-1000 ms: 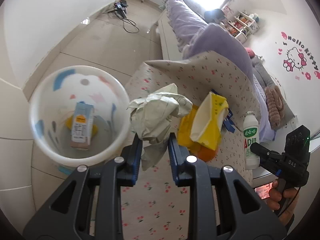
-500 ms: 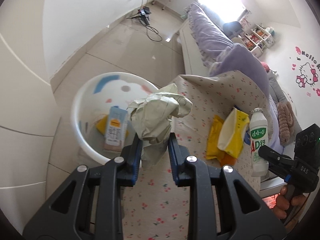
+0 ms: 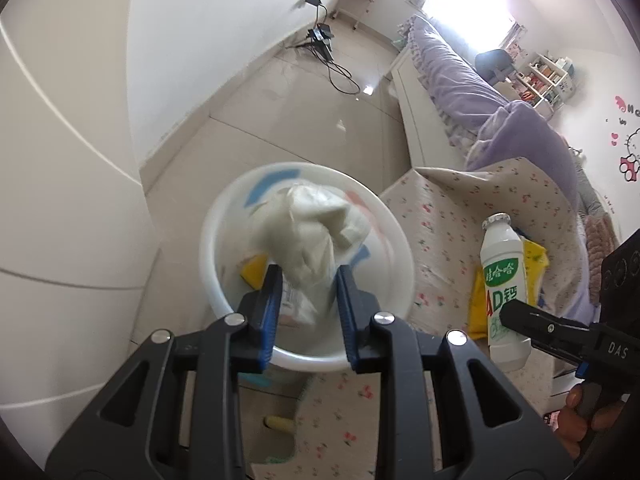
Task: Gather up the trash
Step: 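Drop the tissue and the AD bottle into the white bin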
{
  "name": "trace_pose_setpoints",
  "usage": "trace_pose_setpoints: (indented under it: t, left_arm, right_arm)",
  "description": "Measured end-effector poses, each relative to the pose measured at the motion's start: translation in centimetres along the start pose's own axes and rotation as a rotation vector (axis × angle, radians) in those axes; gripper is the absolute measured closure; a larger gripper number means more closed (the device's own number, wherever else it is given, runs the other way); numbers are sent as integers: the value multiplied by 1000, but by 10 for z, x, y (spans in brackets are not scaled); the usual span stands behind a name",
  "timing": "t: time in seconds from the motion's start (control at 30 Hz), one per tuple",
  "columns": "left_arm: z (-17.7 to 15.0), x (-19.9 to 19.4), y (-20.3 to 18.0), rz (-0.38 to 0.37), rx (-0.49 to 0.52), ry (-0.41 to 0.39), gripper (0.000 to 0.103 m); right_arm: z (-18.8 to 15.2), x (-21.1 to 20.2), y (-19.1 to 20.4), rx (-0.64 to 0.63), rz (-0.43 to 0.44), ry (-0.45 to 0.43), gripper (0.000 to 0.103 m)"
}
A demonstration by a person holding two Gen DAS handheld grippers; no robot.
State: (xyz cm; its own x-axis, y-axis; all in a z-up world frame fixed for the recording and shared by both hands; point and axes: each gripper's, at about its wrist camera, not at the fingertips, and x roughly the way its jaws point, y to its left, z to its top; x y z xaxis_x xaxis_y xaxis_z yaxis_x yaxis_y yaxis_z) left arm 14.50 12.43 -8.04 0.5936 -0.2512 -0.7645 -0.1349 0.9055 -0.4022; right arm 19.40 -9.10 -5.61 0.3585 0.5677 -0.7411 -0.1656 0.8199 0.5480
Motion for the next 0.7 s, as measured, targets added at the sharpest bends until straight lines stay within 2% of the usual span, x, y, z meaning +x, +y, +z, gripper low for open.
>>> trace_pose_setpoints:
  t: [0.03,0.1,0.17,0.23,0.3,0.53,0.63,0.7]
  left_arm:
    - [1,0,3,16,0,-6,65]
    - [2,0,7,46,-9,-12,34]
    - [3,-3,10,69,-26,-20,21]
    - [4,-5,14,105,-37,-9,15]
    - [4,-7,16,137,-38,-7,0]
    - [-5,-21,31,196,-82,-15,0]
    - [-8,-26,31,238,-67,-23,0]
    - [-9,-28,28,237,-50,-20,0]
  right_arm:
    - [1,6,1,3,-2,4,64]
    - [3,13,2,8,-5,10,64]
    - [5,21,2,17,-9,16,64]
    - [5,27,2,24,-13,22,64]
    - [6,32,2,29,-17,24,64]
    - [4,37,6,22,-23,16,64]
    - [2,37,10,10,-19,14,64]
    - [1,38,12,1,-19,11,64]
